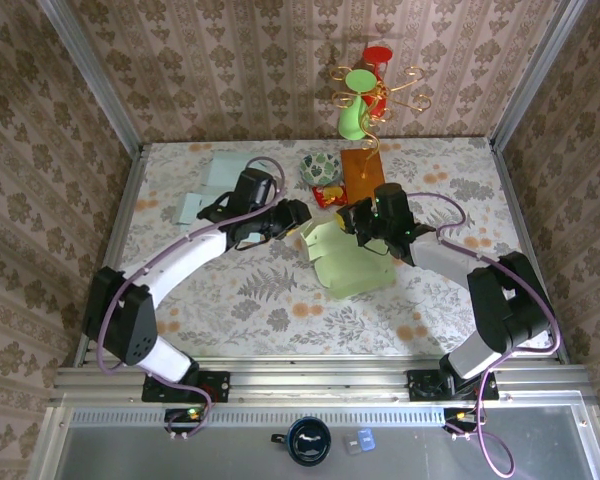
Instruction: Fold the paper box
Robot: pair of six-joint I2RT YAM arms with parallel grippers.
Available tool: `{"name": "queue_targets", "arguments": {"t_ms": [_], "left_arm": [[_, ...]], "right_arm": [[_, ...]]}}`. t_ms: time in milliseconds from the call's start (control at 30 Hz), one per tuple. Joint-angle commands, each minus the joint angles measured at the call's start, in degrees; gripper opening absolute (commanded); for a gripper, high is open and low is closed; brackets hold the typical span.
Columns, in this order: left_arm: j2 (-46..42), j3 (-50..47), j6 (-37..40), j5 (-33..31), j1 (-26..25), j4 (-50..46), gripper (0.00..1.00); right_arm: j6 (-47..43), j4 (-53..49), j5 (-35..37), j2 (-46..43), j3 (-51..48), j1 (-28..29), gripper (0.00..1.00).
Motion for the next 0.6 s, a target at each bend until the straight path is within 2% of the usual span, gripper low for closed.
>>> {"name": "queue_targets", "arguments": {"t_ms": [0,200,467,567], "left_arm": [[2.0,2.1,-4.5,0.1,-1.2,2.8,0.46],[5.1,2.8,-7.5,-0.4,-1.8,2.9,0.45],[8.3,3.7,-7.9,0.5,-2.0,4.6,0.34],[7.5,3.8,-7.5,-0.1,-1.8,3.7,0.33]], "right_arm": [[-0.7,2.7,-1.6,1.1,-0.2,-0.2,0.00],[-0.1,2.5,-2.1,1.2,-0.2,-0.2,0.00],[-0.1,2.6,-2.6,1.3,-0.8,-0.3,0.00],[-0.9,2.8,-2.8,1.9,-1.0,-0.4,0.00]]}}
